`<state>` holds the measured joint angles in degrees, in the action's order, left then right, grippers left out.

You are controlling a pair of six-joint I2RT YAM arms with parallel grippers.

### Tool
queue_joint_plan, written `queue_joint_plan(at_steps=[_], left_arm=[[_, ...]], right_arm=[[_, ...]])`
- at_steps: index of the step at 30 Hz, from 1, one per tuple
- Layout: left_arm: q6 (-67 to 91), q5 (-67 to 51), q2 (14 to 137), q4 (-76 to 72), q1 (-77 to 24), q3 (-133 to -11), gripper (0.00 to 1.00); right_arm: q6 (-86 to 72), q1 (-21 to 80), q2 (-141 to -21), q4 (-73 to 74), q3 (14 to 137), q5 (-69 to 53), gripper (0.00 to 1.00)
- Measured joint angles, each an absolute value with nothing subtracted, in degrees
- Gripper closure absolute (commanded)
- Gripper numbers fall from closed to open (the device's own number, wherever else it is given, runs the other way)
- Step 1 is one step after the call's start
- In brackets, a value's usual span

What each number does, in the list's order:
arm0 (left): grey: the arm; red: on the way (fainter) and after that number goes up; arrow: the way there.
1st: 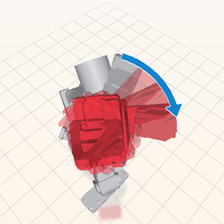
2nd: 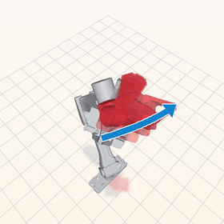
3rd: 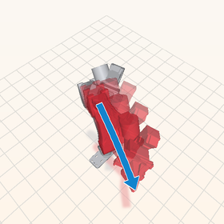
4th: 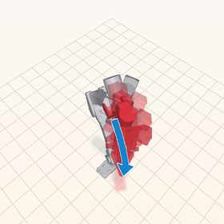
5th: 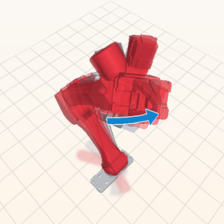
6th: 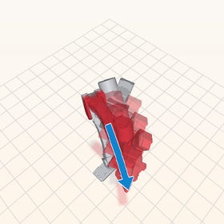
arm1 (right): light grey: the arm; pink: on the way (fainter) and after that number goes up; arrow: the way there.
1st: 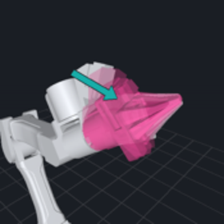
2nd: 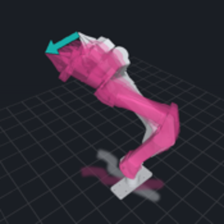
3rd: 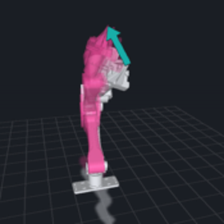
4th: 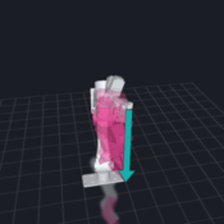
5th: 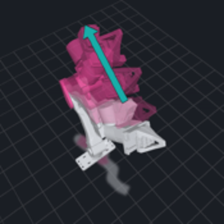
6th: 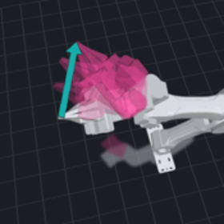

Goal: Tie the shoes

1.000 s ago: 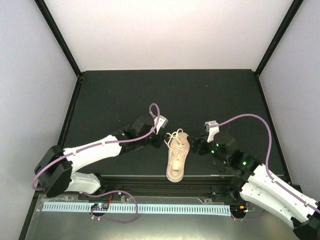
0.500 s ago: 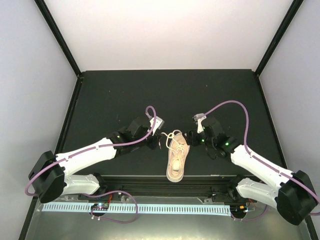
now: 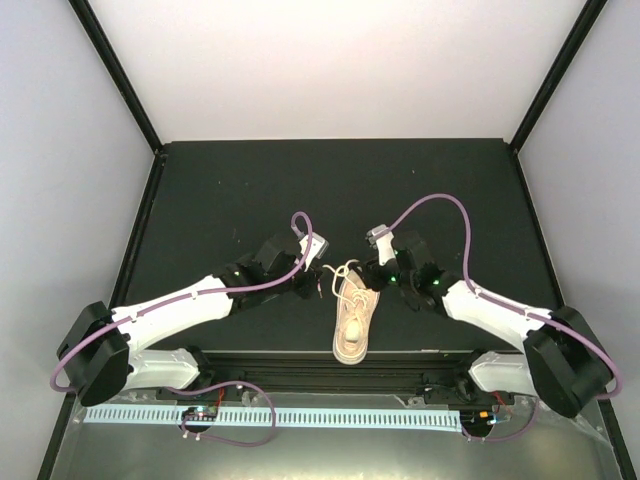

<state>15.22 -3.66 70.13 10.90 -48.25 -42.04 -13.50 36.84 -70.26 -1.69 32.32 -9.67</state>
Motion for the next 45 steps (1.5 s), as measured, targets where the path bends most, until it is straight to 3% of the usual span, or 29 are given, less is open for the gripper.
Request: queue_joint_plan(at_steps=[2, 4, 6, 14, 20, 27, 34, 38, 45], left_arm=[[15.22, -3.68, 70.13, 10.90, -48.25, -42.04, 0.98], [15.25, -3.68, 70.13, 10.87, -48.25, -42.04, 0.99], [15.25, -3.66, 70.13, 10.87, -48.25, -42.04, 0.98], [16.14, -3.01, 69.54, 10.68, -48.18, -40.45, 0.99], [17.78, -1.41, 65.60, 11.73, -46.37, -35.77, 0.98], [18.24, -3.46, 62.83, 11.84, -43.83, -33.28, 0.98], [18.24, -7.88, 70.22, 10.90, -43.81, -35.40, 0.98], [18.20, -9.37, 72.51, 10.20, -43.81, -38.61, 0.98], [17.52, -11.64, 75.55, 9.37, -43.57, -44.86, 0.98]], right_arm=[[-12.49, 36.82, -71.55, -2.72, 32.32, -9.89, 0.61], [-11.77, 36.82, -72.97, -3.92, 32.32, -10.79, 0.89], [-10.55, 36.84, -73.87, -4.62, 32.32, -11.49, 0.98], [-11.99, 36.82, -66.46, -1.93, 31.92, -6.63, 0.98], [-18.31, 36.42, -55.83, 6.76, 30.39, 5.69, 0.98], [-23.31, 36.29, -50.94, 20.36, 31.14, 9.69, 0.98], [-23.57, 36.56, -56.10, 39.55, 49.04, -1.37, 0.98], [-24.34, 39.31, -56.90, 45.12, 52.12, -12.10, 0.98], [-31.88, 50.59, -58.17, 37.32, 50.15, -27.86, 0.98]])
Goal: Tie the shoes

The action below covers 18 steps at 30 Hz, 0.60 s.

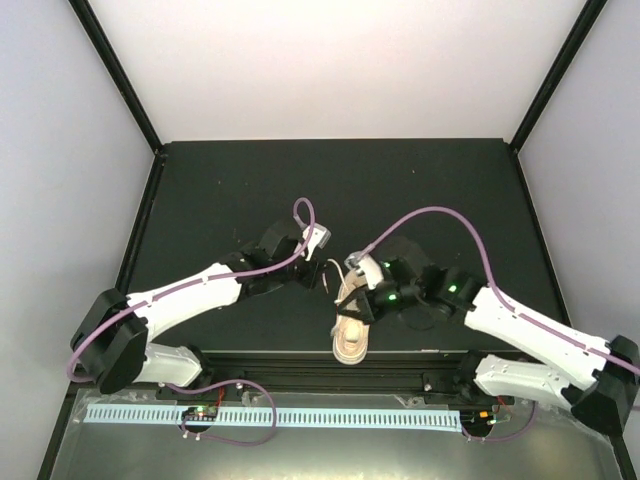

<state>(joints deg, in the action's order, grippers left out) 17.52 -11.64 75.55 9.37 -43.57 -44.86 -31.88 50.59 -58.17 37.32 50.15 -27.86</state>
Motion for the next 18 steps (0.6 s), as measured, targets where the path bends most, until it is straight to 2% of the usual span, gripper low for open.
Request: queue_joint_plan(at_steps=[1, 2, 4, 6, 9, 11, 13, 18], left_arm=[[17.47, -12.08, 75.96, 9.32, -43.57, -45.39, 0.98], [17.43, -12.43, 76.31, 9.37, -43.57, -45.82, 0.98], [17.34, -13.13, 76.84, 9.41, -43.57, -46.50, 0.98], [17.32, -13.76, 77.01, 9.37, -43.57, -47.07, 0.99], [17.28, -14.98, 76.99, 9.17, -43.57, -47.59, 0.98], [17.02, -15.99, 76.97, 8.88, -43.57, -47.66, 0.99], [16.67, -17.26, 76.97, 8.82, -43.57, -47.66, 0.99], [16.23, -21.41, 76.95, 6.68, -43.57, -47.64, 0.98]], right_arm=[[-33.58, 52.77, -59.31, 34.06, 49.71, -29.28, 0.93], [-34.87, 54.30, -60.47, 31.35, 49.43, -30.06, 0.84], [-37.60, 57.12, -63.48, 25.43, 49.21, -31.14, 0.59], [-39.13, 58.76, -66.50, 21.23, 49.41, -30.98, 0.41], [-38.57, 59.40, -68.88, 21.02, 50.15, -27.46, 0.22], [-37.34, 59.40, -68.49, 23.51, 51.07, -23.24, 0.16], [-35.75, 59.00, -66.63, 26.52, 52.03, -18.59, 0.14], [-31.55, 51.83, -57.80, 29.67, 51.99, -14.00, 0.22]])
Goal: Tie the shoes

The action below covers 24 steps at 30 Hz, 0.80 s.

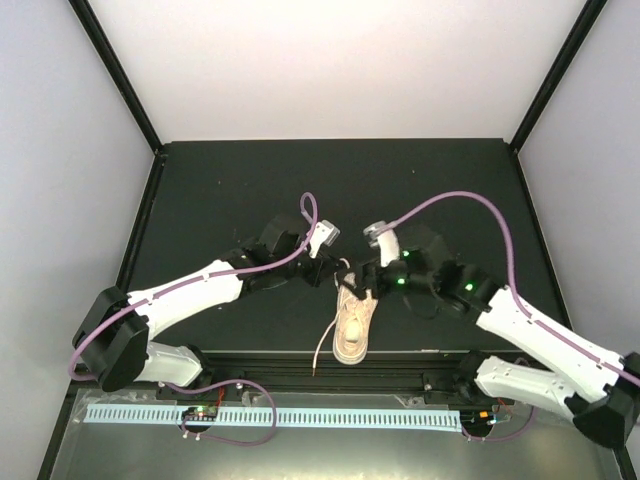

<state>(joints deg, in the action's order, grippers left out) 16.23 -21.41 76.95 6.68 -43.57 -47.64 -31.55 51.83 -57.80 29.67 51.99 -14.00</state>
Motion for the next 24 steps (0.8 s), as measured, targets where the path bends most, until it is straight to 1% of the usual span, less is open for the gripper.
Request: queue_joint_plan(at_steps=[4, 9, 11, 13, 15, 17, 19, 20, 23, 24], left_arm=[[16.23, -24.64, 76.82, 4.05, -43.57, -47.62, 0.99], [15.92, -27.20, 76.82, 2.96, -43.64, -47.62, 0.98], [15.62, -27.86, 76.82, 2.94, -43.68, -47.62, 0.98], [15.44, -28.36, 76.82, 2.94, -43.75, -47.62, 0.98], [15.33, -28.62, 76.82, 2.96, -43.77, -47.62, 0.98], [15.18, -28.77, 76.82, 2.94, -43.90, -47.62, 0.98], [15.11, -28.69, 76.82, 3.07, -43.94, -47.59, 0.98], [15.09, -28.67, 76.82, 3.14, -43.92, -47.53, 0.98], [15.11, -28.29, 76.77, 3.33, -43.77, -47.46, 0.97], [15.11, -28.25, 76.71, 3.31, -43.75, -47.40, 0.91]], right_arm=[[-28.10, 42.26, -54.76, 25.69, 48.03, -19.53, 0.30], [-24.91, 36.49, -59.83, 20.51, 43.72, -29.71, 0.40], [-24.18, 34.61, -61.32, 18.24, 42.65, -33.01, 0.46], [-23.31, 33.23, -62.72, 16.56, 42.50, -35.27, 0.53], [-22.39, 32.53, -64.20, 14.81, 42.50, -36.99, 0.62], [-21.80, 32.25, -65.84, 13.63, 42.48, -38.98, 0.76], [-20.95, 32.23, -67.05, 12.91, 42.39, -40.58, 0.87], [-20.73, 32.18, -67.35, 12.82, 42.37, -41.06, 0.91], [-20.27, 31.68, -67.29, 13.30, 42.09, -41.28, 0.96], [-20.23, 31.64, -67.09, 13.37, 41.95, -41.08, 0.98]])
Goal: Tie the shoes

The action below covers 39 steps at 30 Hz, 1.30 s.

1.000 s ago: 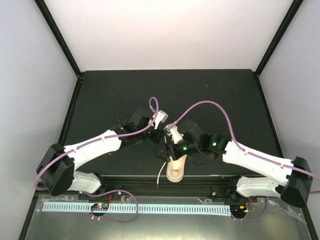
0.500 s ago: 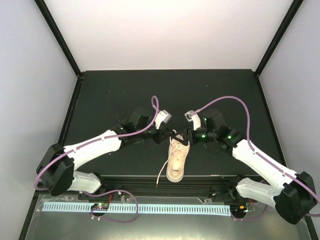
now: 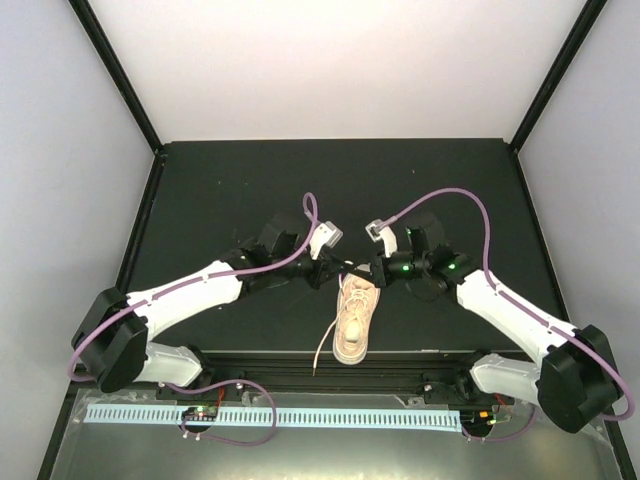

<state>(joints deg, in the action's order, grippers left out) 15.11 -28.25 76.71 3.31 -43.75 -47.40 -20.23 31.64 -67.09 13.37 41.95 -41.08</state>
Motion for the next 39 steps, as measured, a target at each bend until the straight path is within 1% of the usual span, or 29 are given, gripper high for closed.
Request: queue_joint_plan(at_steps=[2, 4, 6, 7, 11, 16, 20, 27, 30, 33, 34, 39], left_arm=[[15.14, -28.05, 76.42, 2.94, -43.79, -47.09, 0.79], [15.40, -27.31, 75.75, 2.39, -43.81, -46.35, 0.60], [15.77, -26.61, 75.07, 1.58, -43.81, -45.12, 0.47], [16.62, -26.13, 74.54, 0.95, -43.83, -43.90, 0.43], [18.48, -25.61, 71.92, -1.98, -44.56, -38.61, 0.43], [20.84, -24.34, 71.11, -6.26, -48.80, -33.19, 0.45], [21.21, -23.33, 73.19, -7.86, -51.59, -33.26, 0.52], [20.69, -21.02, 77.97, -7.25, -52.90, -35.18, 0.61], [20.16, -20.49, 78.61, -7.14, -53.08, -36.45, 0.72], [20.03, -20.18, 79.13, -7.16, -53.10, -37.17, 0.92], [20.25, -20.12, 79.35, -7.14, -53.12, -37.32, 0.97], [20.88, -18.33, 79.72, -5.93, -53.12, -37.39, 0.99]], right_arm=[[-20.14, 31.64, -66.48, 13.39, 41.65, -40.86, 0.98], [-20.10, 31.64, -65.47, 13.50, 41.34, -40.64, 0.98], [-20.08, 31.68, -64.38, 13.47, 40.91, -40.12, 0.98], [-20.21, 31.68, -63.59, 13.47, 40.60, -39.42, 0.98], [-21.04, 31.68, -61.45, 13.52, 39.18, -36.42, 0.98], [-22.90, 31.68, -59.02, 13.47, 36.38, -32.67, 0.98], [-23.88, 31.68, -58.48, 13.45, 36.05, -31.77, 0.98], [-24.64, 31.68, -57.91, 13.26, 36.05, -31.51, 0.98], [-24.84, 31.68, -57.78, 13.26, 36.01, -31.51, 0.98], [-25.08, 31.68, -57.28, 13.28, 35.94, -31.35, 0.98], [-25.28, 31.68, -57.01, 13.26, 35.94, -31.22, 0.98], [-26.44, 31.62, -54.00, 14.46, 35.92, -27.29, 0.98]])
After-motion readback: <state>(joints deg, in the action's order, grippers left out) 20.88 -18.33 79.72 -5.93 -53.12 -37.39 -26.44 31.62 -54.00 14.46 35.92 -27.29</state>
